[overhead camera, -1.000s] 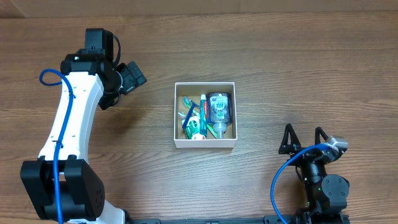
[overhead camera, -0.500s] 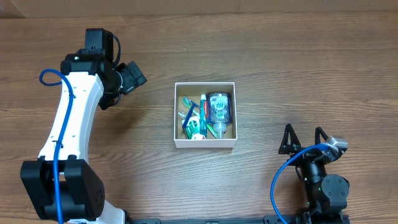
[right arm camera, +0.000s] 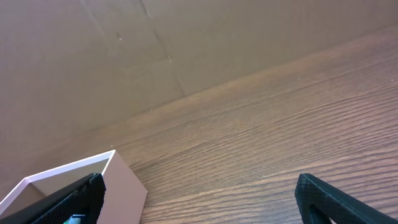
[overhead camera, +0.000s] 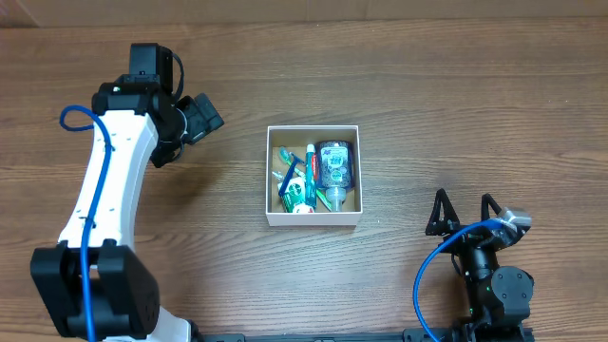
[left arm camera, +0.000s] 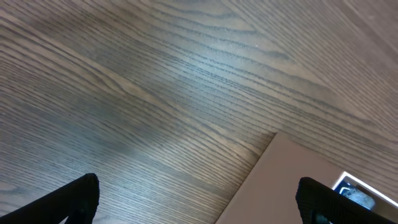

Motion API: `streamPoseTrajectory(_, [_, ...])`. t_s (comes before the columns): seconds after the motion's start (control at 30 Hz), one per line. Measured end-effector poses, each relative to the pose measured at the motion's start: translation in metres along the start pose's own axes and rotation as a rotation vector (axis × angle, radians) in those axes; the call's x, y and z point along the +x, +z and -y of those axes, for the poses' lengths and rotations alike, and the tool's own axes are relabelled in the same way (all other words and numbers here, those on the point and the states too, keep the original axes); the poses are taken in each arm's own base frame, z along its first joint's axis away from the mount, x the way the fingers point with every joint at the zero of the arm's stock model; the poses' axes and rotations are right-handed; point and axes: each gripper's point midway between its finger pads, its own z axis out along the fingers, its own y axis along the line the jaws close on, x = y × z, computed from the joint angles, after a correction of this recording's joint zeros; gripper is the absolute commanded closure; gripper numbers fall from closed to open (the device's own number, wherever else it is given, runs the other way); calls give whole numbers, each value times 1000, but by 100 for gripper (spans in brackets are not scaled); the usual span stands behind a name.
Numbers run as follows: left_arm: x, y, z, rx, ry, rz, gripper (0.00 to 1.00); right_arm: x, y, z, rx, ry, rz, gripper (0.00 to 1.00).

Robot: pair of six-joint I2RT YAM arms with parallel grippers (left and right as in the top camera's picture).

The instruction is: Pack container

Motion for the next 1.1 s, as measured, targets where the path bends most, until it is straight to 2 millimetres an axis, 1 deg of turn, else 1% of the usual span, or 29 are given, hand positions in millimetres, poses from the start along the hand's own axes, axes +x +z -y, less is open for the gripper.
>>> streamPoseTrajectory(0.07, [-2,-13,2,20,3,30,0,0,0,0,0,0,0,0])
streamPoseTrajectory(0.1, [-2,-24,4,37,5,54,0,0,0,0,0,-1,0,0])
streamPoseTrajectory(0.13, [-4,-39,6,60,8,87,0,0,0,0,0,0,0,0])
streamPoseTrajectory(0.17, [-4,-46,7,71,9,104,0,0,0,0,0,-1,0,0])
streamPoseTrajectory(0.2, [-4,-79,10,123,16,179,0,0,0,0,0,-2,0,0])
streamPoseTrajectory(0.3, [4,-145,10,226,29,328,0,0,0,0,0,-3,0,0])
streamPoseTrajectory(0.33, [8,-163,9,252,33,367,0,0,0,0,0,-3,0,0])
streamPoseTrajectory(0.4, [22,-211,4,330,43,480,0,0,0,0,0,-3,0,0])
streamPoseTrajectory(0.47, [41,-258,-5,409,53,595,0,0,0,0,0,-3,0,0])
streamPoseTrajectory(0.53, [55,-285,-13,458,59,665,0,0,0,0,0,-3,0,0])
streamPoseTrajectory(0.6, [76,-315,-24,516,67,750,0,0,0,0,0,-3,0,0])
streamPoseTrajectory(0.63, [83,-326,-28,537,70,780,0,0,0,0,0,-3,1,0])
streamPoseTrajectory(0.7, [107,-353,-42,597,77,867,0,0,0,0,0,-3,0,0])
streamPoseTrajectory(0.73, [115,-361,-47,614,80,892,0,0,0,0,0,-3,0,0])
streamPoseTrajectory(0.8, [139,-379,-62,658,85,956,0,0,0,0,0,-3,0,0])
streamPoseTrajectory(0.87, [161,-384,-76,675,87,982,0,0,0,0,0,-4,0,0])
streamPoseTrajectory(0.93, [184,-385,-93,686,87,1002,0,0,0,0,0,-3,0,0])
streamPoseTrajectory(0.97, [192,-384,-99,689,87,1007,0,0,0,0,0,-4,0,0])
streamPoseTrajectory(1.1, [228,-369,-126,679,84,999,0,0,0,0,0,-3,0,0])
